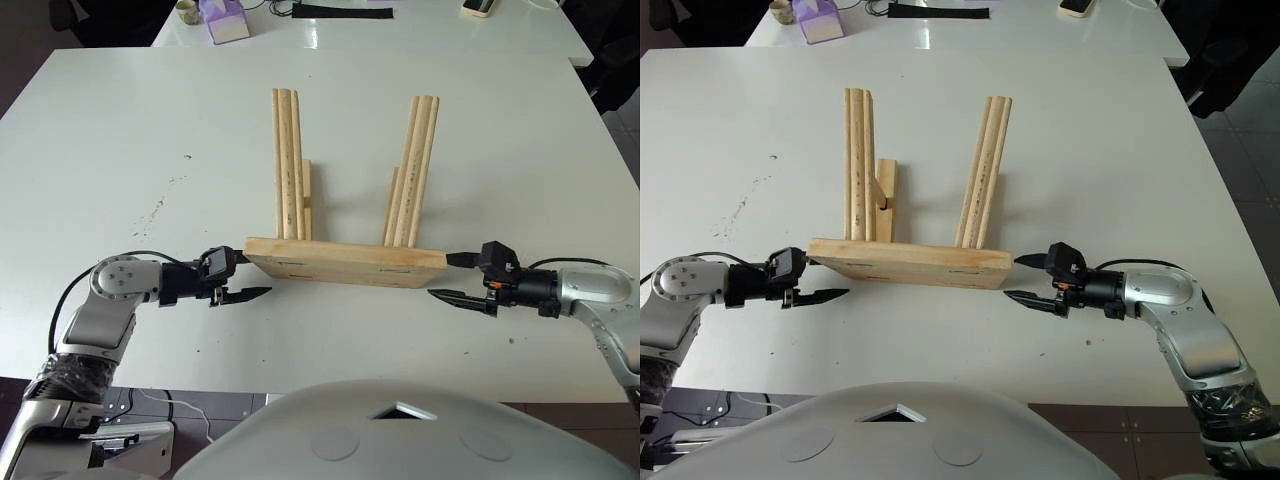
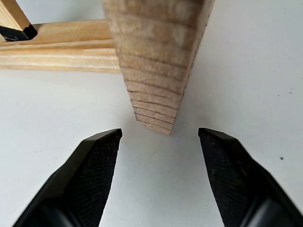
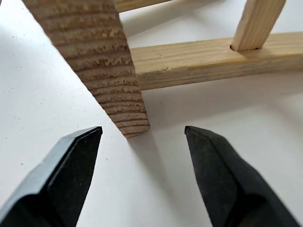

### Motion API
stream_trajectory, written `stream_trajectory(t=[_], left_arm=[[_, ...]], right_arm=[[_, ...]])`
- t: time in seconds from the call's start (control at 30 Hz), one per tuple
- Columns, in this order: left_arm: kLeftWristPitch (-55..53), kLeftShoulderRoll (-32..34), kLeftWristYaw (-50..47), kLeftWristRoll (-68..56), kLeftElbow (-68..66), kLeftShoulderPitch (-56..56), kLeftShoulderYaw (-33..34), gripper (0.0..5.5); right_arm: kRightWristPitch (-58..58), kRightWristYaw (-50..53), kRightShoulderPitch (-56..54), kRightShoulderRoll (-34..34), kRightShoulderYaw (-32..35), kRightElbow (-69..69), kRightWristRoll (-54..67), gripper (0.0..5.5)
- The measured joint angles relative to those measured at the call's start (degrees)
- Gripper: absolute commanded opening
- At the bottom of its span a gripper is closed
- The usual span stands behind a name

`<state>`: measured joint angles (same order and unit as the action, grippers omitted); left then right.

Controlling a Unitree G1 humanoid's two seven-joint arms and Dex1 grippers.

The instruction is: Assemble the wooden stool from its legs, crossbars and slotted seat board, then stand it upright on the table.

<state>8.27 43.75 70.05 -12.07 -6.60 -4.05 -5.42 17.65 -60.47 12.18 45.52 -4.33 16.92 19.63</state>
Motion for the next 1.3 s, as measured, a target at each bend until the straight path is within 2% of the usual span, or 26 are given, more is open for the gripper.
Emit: stream_trajectory(t=[0.1,0.2,0.47,0.63,0.77,0.87,1.07,1.3], left_arm=[[2.15,-1.63,-0.07,0.57,-1.65,1.52,-1.25,3.01],[4.00,-2.00,0.00,0.68,-2.79,2.06,-1.94,3.01],[4.47,-2.01,2.48,-0.37,-3.82,3.25,-3.42,1.78],[-0.36,-1.21,4.81,-2.84,-0.64,2.15,-2.89,1.52],[-6.19,0.00,5.43,-6.57,4.67,0.70,-0.65,1.52],[-12.80,2.25,6.14,-11.14,12.37,-2.95,2.34,1.52],[-28.63,8.56,6.23,-25.97,28.87,-11.97,12.33,1.52],[-43.19,13.54,6.03,-42.85,34.28,-14.64,21.13,1.52]], right_arm=[[-1.67,-0.04,-0.80,-0.67,-1.51,-2.05,-1.41,3.23],[-2.88,-0.13,-1.35,-1.56,-3.19,-3.85,-2.61,2.88],[-3.29,-0.29,-0.80,-2.80,-4.68,-3.68,-2.65,1.64],[-0.52,-0.66,0.85,-2.59,-3.52,-0.99,0.15,1.43],[3.24,-1.18,2.28,-2.04,0.33,2.42,4.40,1.43],[7.62,-1.79,6.14,0.02,5.59,8.20,10.49,1.43],[20.60,-1.54,11.40,7.21,20.79,18.65,31.80,1.43],[28.78,6.11,12.22,15.81,28.83,18.21,57.51,1.43]])
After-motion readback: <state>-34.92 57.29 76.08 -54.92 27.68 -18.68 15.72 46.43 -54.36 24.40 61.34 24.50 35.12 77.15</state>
